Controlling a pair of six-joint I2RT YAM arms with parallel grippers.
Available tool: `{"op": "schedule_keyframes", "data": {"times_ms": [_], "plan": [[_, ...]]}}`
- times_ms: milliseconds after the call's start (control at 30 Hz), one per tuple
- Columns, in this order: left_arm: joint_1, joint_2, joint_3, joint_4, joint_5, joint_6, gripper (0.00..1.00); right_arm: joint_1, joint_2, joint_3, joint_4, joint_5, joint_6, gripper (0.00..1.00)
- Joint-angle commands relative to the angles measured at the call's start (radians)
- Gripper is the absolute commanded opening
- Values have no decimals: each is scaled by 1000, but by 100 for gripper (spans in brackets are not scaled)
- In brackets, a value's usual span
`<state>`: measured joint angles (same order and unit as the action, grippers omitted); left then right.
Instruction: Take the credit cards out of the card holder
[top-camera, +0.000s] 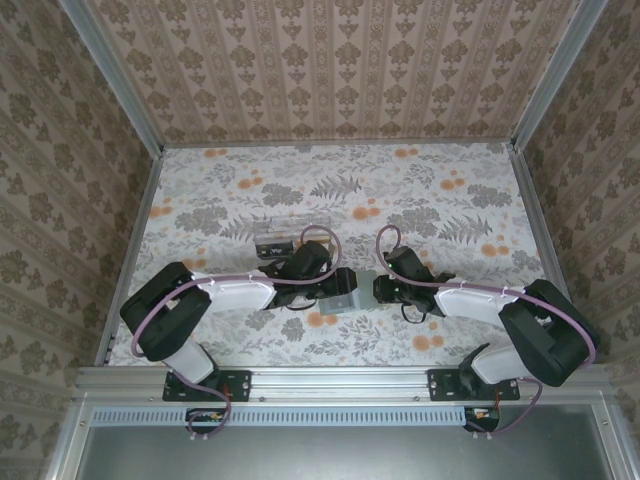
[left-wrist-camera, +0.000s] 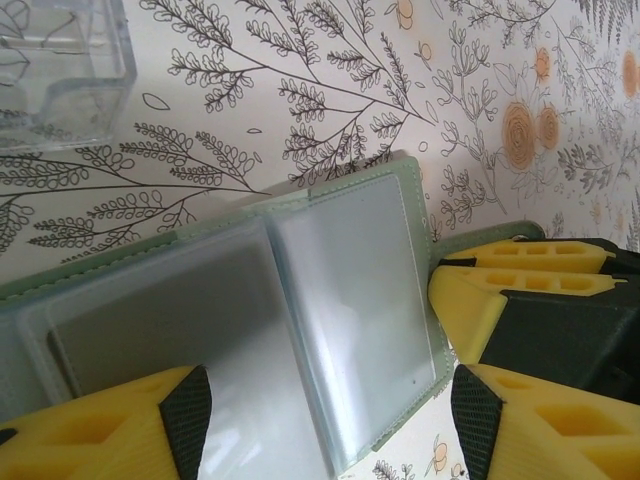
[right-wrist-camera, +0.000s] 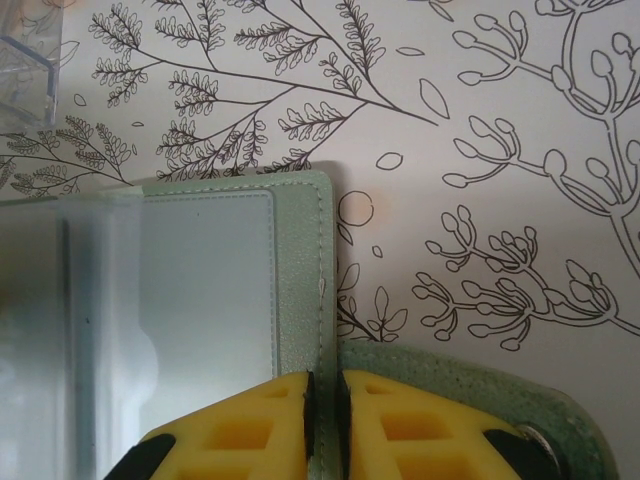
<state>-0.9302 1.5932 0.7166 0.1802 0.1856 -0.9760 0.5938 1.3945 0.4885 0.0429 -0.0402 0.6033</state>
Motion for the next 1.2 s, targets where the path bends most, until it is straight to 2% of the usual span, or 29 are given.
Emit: {"op": "schedule_keyframes", "data": {"times_ms": [0,200,467,933,1167], "plan": [[-9,-26,26,-56,-37,9,69,6,21,-10,-29,-8,9,19],[-13,-76,38,-189,-89,20,69,6,27,-7,-26,-8,9,19],[-23,-55,53,-240,-100,14,69,6,29,-5,-28,-10,9,19],[-27,12,80,-222,-63,15,69,7,24,-2,-34,-8,7,19],[-32,-23,70,-235,-83,20,69,6,28,-4,-34,-8,6,19]]}}
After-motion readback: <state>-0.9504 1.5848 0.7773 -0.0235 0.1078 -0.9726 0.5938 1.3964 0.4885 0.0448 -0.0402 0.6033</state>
